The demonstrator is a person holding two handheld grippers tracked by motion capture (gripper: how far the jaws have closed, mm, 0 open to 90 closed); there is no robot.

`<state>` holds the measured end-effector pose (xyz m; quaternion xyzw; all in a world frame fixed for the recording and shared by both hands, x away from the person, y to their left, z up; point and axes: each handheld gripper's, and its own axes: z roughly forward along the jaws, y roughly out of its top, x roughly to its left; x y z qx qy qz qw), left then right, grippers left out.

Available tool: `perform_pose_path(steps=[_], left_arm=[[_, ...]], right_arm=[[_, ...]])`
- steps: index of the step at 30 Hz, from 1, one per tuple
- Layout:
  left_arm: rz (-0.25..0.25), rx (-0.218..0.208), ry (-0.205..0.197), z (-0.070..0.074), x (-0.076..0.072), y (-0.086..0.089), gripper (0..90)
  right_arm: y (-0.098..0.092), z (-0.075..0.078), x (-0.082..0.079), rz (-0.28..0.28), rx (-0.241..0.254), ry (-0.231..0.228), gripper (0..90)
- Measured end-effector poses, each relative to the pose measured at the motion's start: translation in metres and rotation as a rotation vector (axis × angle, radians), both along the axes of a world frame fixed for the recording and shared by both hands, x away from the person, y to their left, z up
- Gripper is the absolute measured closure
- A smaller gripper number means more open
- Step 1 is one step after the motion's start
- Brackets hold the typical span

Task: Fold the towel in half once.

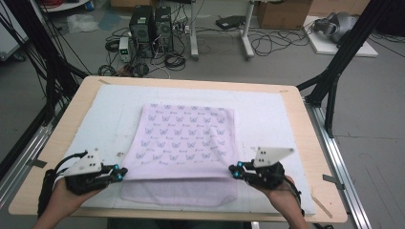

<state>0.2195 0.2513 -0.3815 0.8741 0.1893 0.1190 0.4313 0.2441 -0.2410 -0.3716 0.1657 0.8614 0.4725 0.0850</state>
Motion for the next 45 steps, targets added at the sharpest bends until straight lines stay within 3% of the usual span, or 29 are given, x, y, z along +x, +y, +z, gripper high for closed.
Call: perform_pose_path(steps=[2, 4, 13, 16, 21, 25, 29, 37, 45], left_arm=[[-0.002, 0.026, 0.024, -0.008, -0.001, 0.0, 74.5], [0.003, 0.03, 0.05, -0.019, 0.002, 0.0, 70.6], [0.001, 0.057, 0.102, -0.05, 0.019, -0.013, 68.9], [-0.006, 0.069, 0.107, -0.054, 0.02, -0.016, 69.0], [0.0, 0.052, 0.11, -0.057, 0.02, -0.018, 69.0], [0.0, 0.054, 0.106, -0.058, 0.017, -0.017, 71.4], [0.005, 0.043, 0.11, -0.058, 0.018, -0.016, 70.7], [0.069, -0.027, 0.093, -0.053, 0.036, -0.018, 59.3], [0.137, -0.067, 0.079, -0.049, 0.063, -0.019, 52.6]], right_arm=[[-0.003, -0.009, -0.005, 0.031, 0.015, 0.036, 80.1], [-0.005, -0.021, -0.003, 0.025, 0.013, 0.077, 75.6], [0.003, -0.062, 0.011, 0.036, -0.058, 0.156, 69.9], [0.005, -0.066, 0.01, 0.05, -0.066, 0.164, 69.4], [0.009, -0.064, 0.007, 0.083, -0.073, 0.167, 69.4], [0.015, -0.072, 0.003, 0.111, -0.122, 0.185, 69.2], [0.014, -0.072, 0.002, 0.11, -0.11, 0.181, 68.6], [0.014, -0.067, 0.02, 0.021, -0.041, 0.158, 54.1], [0.006, -0.064, 0.048, -0.091, -0.01, 0.138, 49.1]])
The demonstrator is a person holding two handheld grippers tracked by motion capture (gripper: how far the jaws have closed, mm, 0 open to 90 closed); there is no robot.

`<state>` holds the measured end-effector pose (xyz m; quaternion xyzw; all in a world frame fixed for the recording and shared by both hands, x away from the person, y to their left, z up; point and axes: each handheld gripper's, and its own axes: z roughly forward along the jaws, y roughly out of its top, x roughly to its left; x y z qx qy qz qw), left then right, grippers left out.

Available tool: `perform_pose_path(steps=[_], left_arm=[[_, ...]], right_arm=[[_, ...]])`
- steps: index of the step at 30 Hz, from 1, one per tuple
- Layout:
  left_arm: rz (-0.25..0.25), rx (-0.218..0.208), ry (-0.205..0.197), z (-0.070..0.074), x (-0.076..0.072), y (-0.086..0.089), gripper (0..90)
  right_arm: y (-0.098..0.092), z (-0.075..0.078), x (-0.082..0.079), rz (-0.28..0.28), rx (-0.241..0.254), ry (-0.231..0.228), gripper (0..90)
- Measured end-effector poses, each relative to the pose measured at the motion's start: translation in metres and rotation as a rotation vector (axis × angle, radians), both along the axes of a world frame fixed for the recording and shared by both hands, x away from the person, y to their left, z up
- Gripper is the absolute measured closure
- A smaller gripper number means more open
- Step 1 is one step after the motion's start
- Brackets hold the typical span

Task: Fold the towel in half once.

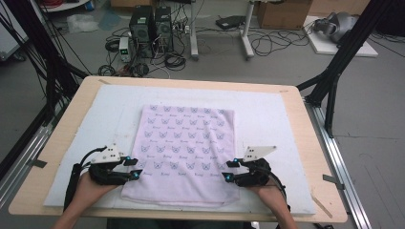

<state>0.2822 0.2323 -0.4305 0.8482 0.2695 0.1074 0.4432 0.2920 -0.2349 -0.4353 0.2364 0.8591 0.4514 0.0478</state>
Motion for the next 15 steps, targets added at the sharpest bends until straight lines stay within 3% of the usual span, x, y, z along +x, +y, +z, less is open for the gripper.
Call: perform_pose_path(steps=[5, 11, 15], left_arm=[[0.045, -0.021, -0.014, 0.003, 0.014, -0.002, 48.5], [0.103, -0.06, -0.019, 0.004, 0.029, -0.001, 44.0], [0.11, -0.048, -0.028, 0.003, 0.033, -0.002, 42.5]], right_arm=[[-0.004, 0.001, 0.015, -0.059, 0.009, -0.009, 41.4], [-0.008, 0.004, 0.022, -0.077, 0.039, -0.022, 36.5], [-0.008, 0.005, 0.029, -0.102, 0.03, -0.042, 32.5]])
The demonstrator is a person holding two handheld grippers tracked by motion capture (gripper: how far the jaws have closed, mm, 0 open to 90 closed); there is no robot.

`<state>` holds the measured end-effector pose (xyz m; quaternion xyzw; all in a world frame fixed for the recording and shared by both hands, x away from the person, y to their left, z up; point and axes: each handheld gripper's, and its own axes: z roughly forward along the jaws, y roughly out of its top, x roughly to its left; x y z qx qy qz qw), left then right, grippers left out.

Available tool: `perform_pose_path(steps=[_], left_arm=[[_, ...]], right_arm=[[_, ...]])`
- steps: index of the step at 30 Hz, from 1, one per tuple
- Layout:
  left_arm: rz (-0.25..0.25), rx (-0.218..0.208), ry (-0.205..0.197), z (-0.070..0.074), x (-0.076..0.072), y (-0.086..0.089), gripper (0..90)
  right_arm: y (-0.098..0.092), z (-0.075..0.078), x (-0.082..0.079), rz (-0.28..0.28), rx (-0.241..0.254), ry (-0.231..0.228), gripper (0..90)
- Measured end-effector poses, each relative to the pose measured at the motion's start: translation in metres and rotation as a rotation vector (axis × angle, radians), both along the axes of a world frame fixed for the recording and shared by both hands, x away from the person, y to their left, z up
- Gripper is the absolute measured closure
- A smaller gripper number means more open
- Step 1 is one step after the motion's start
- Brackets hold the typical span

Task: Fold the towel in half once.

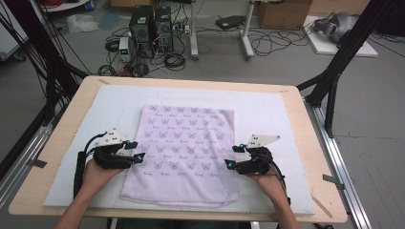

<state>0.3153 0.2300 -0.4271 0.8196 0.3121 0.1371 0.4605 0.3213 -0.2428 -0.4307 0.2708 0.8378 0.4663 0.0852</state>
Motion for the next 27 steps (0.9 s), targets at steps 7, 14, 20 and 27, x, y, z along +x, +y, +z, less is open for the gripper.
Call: perform_pose_path(steps=[7, 14, 20, 27], left_arm=[[0.001, 0.027, -0.006, -0.001, 0.0, -0.002, 41.6], [-0.001, 0.026, -0.008, -0.001, -0.001, -0.001, 41.2], [-0.004, 0.019, -0.009, 0.0, -0.001, 0.0, 41.1], [-0.01, 0.024, -0.017, 0.001, -0.002, 0.0, 40.9]], right_arm=[[0.003, 0.003, 0.008, -0.035, 0.0, -0.022, 29.1], [0.009, 0.002, 0.006, -0.018, -0.033, -0.035, 27.3], [0.009, 0.001, 0.006, -0.019, -0.034, -0.026, 26.4], [0.012, 0.002, 0.005, -0.012, -0.033, -0.025, 25.9]])
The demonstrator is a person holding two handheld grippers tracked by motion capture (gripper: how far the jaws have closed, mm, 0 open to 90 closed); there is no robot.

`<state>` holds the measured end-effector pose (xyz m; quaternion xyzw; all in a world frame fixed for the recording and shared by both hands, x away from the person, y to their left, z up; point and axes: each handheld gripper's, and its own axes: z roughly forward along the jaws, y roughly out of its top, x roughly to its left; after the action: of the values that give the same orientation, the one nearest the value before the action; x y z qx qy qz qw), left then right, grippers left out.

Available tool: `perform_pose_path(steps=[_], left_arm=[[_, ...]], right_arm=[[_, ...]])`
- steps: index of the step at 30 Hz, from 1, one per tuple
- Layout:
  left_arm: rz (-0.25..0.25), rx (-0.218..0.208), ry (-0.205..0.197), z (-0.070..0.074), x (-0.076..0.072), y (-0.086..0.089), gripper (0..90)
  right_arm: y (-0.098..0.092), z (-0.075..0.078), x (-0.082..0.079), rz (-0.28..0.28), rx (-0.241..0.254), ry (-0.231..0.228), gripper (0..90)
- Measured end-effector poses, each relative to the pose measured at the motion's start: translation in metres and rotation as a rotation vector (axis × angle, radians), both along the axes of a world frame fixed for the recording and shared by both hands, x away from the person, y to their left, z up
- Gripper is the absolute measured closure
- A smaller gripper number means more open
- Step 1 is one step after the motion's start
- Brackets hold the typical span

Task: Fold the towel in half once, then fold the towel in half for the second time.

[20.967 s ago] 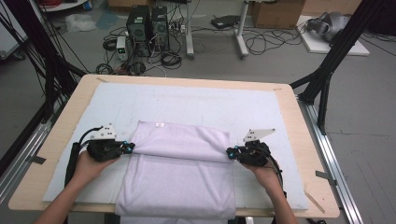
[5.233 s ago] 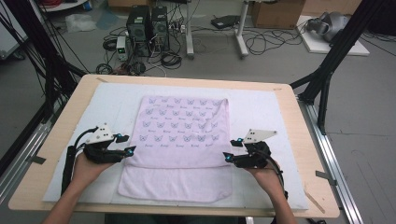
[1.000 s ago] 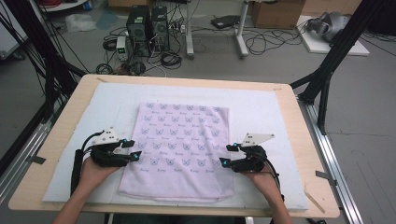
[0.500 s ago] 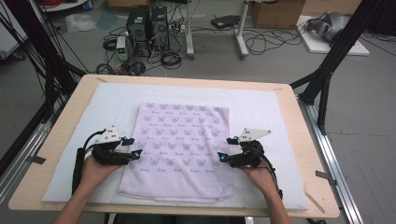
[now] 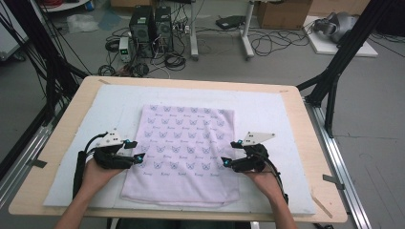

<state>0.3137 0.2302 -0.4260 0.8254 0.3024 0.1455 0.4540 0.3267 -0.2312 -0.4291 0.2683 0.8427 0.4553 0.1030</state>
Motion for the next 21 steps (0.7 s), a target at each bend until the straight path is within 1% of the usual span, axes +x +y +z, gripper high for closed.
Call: perform_pose_path(steps=[3, 8, 11, 14, 16, 21], left_arm=[[-0.004, 0.003, 0.0, -0.0006, 0.0005, -0.0005, 40.8], [-0.006, 0.003, 0.003, -0.0007, 0.0, -0.0011, 40.8], [-0.002, 0.011, 0.002, -0.0004, 0.0, -0.0013, 40.8], [-0.005, 0.01, 0.002, -0.0001, 0.0002, -0.0003, 40.7], [-0.004, 0.0, 0.008, 0.0001, 0.0002, -0.0002, 40.3], [-0.002, 0.002, 0.013, 0.0008, 0.0004, 0.0004, 39.4]], right_arm=[[-0.0002, -0.0002, 0.0005, 0.002, 0.0, -0.002, 25.8], [0.0012, -0.0018, 0.001, 0.007, -0.009, 0.01, 25.0], [0.0025, -0.002, 0.0007, 0.012, -0.015, 0.004, 25.0], [0.0031, -0.0014, 0.0006, 0.009, -0.018, 0.01, 24.9], [0.0043, -0.0007, 0.0004, 0.013, -0.02, 0.008, 24.9], [0.0062, -0.0007, 0.0028, 0.02, -0.027, 0.008, 24.9]])
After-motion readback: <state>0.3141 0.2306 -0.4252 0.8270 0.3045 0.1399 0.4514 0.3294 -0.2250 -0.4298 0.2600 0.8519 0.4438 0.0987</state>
